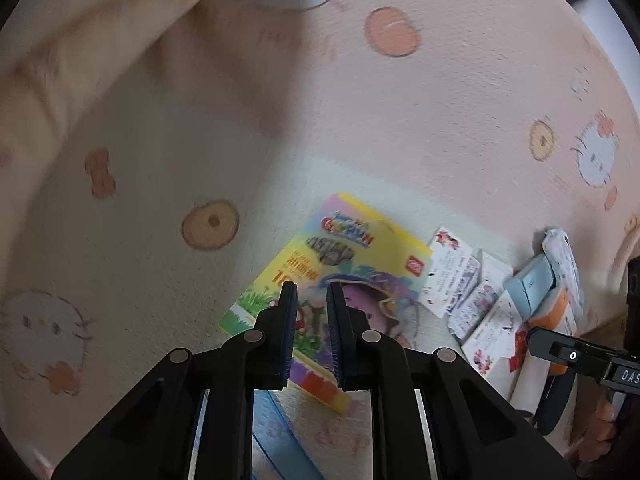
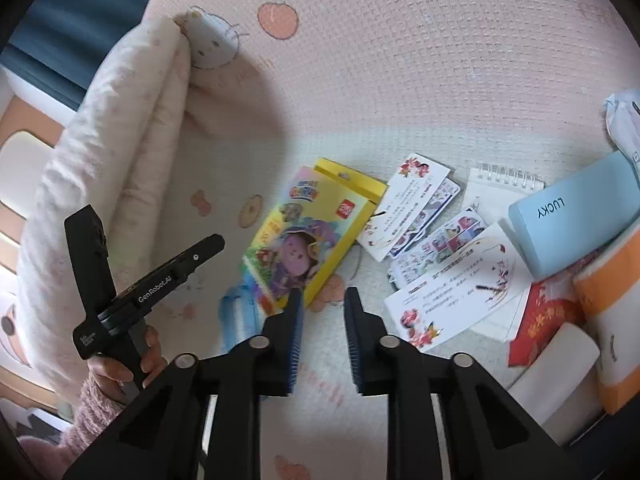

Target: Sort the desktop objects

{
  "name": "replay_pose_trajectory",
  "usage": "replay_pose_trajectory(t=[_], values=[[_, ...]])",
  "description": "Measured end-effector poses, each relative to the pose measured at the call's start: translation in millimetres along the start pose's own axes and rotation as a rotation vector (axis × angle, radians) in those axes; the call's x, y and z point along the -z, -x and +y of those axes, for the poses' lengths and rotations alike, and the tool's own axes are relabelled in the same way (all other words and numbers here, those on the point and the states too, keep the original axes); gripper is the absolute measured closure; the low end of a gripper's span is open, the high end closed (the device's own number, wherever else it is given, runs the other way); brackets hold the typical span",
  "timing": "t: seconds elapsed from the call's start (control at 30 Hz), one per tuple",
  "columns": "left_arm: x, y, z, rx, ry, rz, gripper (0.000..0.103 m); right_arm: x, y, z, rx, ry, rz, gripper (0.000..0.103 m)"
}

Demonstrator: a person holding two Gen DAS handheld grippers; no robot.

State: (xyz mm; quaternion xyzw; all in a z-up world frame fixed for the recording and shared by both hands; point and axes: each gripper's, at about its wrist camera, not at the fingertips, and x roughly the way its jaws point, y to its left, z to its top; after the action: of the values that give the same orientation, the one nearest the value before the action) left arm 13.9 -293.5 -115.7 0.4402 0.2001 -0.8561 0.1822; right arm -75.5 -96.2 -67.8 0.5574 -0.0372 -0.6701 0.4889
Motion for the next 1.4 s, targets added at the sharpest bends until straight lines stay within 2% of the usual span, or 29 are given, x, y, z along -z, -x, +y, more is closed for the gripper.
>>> replay_pose_trajectory(t=[0.13, 0.2, 0.27, 0.3, 0.4, 0.57, 0.67, 0.73, 0.83, 0.9, 1.03, 1.07, 1.17, 1.2, 1.27, 1.4], values=[[-1, -15, 21, -0.061, 0.071, -0.01, 0.085, -3, -15, -6, 0.0, -0.022, 0.014, 0.086], [-4, -26, 32, -0.058, 0.11, 0.022, 0.077, -2, -24, -8, 0.004, -0.035, 0.014, 0.086], [-5, -36, 40, -0.038, 0.138, 0.043, 0.06, 1, -35, -8, 0.04, -0.035, 0.024, 0.086], [-4, -42, 45, -0.029, 0.166, 0.053, 0.058, 2, -39, -9, 0.049, -0.034, 0.03, 0.086], [3, -49, 55, 0.023, 0.225, 0.068, 0.057, 9, -50, -9, 0.026, -0.038, 0.039, 0.086], [13, -46, 48, 0.025, 0.237, 0.03, 0.056, 13, -63, -11, -0.006, -0.062, 0.017, 0.085], [15, -44, 40, 0.113, 0.227, 0.041, 0.056, 11, -73, -10, -0.031, -0.093, 0.021, 0.08], [16, -44, 30, 0.132, 0.202, 0.056, 0.057, 16, -80, -7, -0.04, -0.09, 0.031, 0.075], [16, -45, 9, 0.062, 0.085, 0.075, 0.057, 20, -87, -4, -0.034, -0.047, 0.039, 0.074], [14, -45, 4, -0.036, 0.039, 0.061, 0.057, 24, -90, -5, -0.034, -0.041, 0.05, 0.074], [7, -54, 20, -0.109, 0.07, 0.078, 0.041, 29, -96, 0, -0.014, -0.03, 0.057, 0.072], [6, -56, 24, -0.103, 0.087, 0.09, 0.041, 30, -98, 1, -0.007, -0.023, 0.059, 0.068], [10, -58, 39, -0.015, 0.172, 0.105, 0.041, 33, -103, 4, -0.002, -0.011, 0.048, 0.055], [14, -57, 44, 0.024, 0.215, 0.104, 0.041, 33, -104, 5, 0.0, -0.013, 0.039, 0.054], [19, -54, 48, 0.053, 0.257, 0.072, 0.041, 33, -106, 9, 0.008, -0.005, 0.02, 0.052], [23, -55, 43, 0.077, 0.275, 0.044, 0.042, 30, -110, 15, 0.02, 0.026, 0.005, 0.052]])
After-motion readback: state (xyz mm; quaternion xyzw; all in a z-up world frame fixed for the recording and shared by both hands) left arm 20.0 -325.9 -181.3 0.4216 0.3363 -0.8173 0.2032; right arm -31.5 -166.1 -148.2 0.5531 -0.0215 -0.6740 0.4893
